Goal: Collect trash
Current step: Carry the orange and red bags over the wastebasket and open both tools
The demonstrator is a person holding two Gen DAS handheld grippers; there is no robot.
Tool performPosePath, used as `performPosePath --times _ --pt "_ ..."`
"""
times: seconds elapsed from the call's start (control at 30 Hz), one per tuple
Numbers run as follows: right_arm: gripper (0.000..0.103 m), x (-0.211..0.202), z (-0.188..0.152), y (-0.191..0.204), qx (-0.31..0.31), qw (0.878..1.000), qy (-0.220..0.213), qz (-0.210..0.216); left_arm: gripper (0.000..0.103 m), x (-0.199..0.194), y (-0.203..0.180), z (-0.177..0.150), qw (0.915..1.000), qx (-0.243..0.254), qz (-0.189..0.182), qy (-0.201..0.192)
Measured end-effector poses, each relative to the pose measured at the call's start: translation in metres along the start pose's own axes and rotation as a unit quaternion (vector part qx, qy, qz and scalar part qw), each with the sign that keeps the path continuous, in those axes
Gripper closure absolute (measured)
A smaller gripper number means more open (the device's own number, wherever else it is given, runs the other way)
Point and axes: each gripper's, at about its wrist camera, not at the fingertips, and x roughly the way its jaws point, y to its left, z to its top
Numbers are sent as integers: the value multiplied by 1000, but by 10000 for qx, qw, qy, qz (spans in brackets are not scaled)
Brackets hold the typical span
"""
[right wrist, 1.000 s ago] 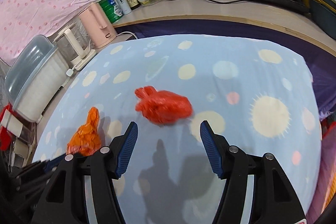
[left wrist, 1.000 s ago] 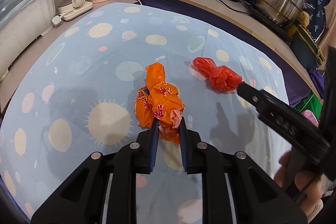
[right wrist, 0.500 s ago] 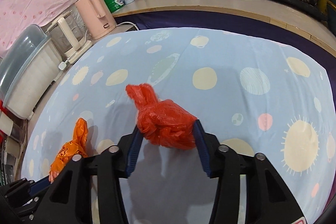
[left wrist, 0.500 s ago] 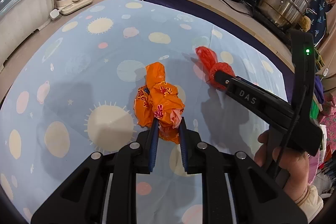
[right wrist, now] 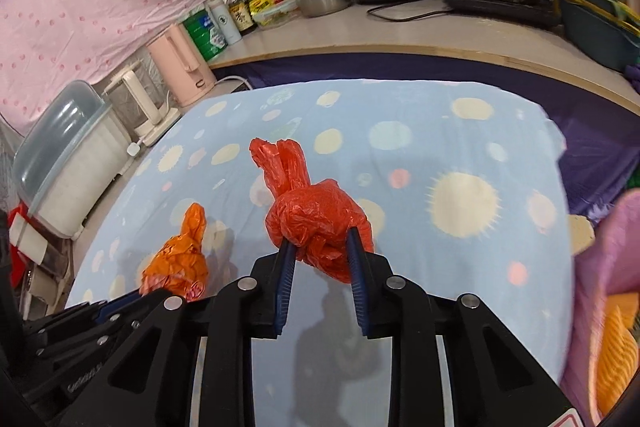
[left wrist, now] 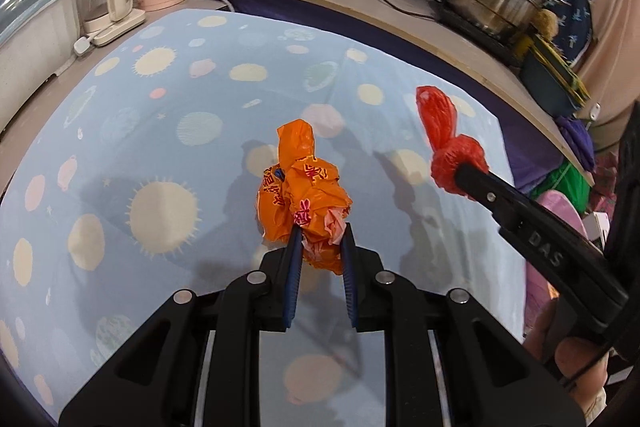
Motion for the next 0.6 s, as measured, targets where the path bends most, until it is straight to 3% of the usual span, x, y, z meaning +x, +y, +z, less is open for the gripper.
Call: performPosePath --times 0.3,0.6 --pt "78 -88 -43 -62 447 9976 -305 -425 85 -17 -79 -34 9973 636 -365 104" --pt "78 -140 -96 -131 1053 9906 -352 -804 85 -27 -148 -71 9896 1171 -790 265"
